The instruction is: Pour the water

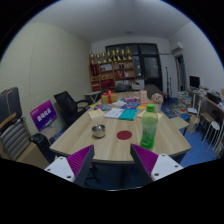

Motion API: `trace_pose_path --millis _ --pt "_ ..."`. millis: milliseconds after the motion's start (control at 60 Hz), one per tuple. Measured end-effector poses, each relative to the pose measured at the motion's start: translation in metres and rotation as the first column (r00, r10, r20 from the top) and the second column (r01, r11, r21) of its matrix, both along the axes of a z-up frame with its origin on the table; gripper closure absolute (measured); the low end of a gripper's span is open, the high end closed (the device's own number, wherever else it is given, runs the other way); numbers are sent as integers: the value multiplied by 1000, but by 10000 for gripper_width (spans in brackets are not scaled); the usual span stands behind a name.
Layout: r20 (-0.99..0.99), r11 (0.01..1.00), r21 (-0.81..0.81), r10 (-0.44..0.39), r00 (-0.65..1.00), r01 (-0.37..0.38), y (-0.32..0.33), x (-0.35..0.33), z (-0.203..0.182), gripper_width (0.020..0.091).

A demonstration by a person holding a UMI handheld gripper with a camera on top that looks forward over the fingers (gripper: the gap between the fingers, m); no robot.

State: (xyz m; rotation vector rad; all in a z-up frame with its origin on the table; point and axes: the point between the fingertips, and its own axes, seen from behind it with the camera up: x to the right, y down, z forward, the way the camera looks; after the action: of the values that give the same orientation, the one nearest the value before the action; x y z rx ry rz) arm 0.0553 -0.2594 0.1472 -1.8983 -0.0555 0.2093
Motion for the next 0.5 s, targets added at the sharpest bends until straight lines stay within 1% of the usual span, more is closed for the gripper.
trace_pose_path --millis 17,83,100,200,267,367,500 --pt "3 1000 1 -11 1000 11 16 -9 -12 282" --pt "17 999 1 -43 999 43 32 2 -27 285" --pt "22 999 1 -49 999 49 27 14 -26 282" --pt "50 993 9 -121 991 121 50 52 -48 288" --pt "51 985 28 -169 984 167 70 76 -51 279" --pt "85 975 61 -220 972 215 103 106 -61 277" --pt "66 963 101 -257 964 250 151 122 -69 274"
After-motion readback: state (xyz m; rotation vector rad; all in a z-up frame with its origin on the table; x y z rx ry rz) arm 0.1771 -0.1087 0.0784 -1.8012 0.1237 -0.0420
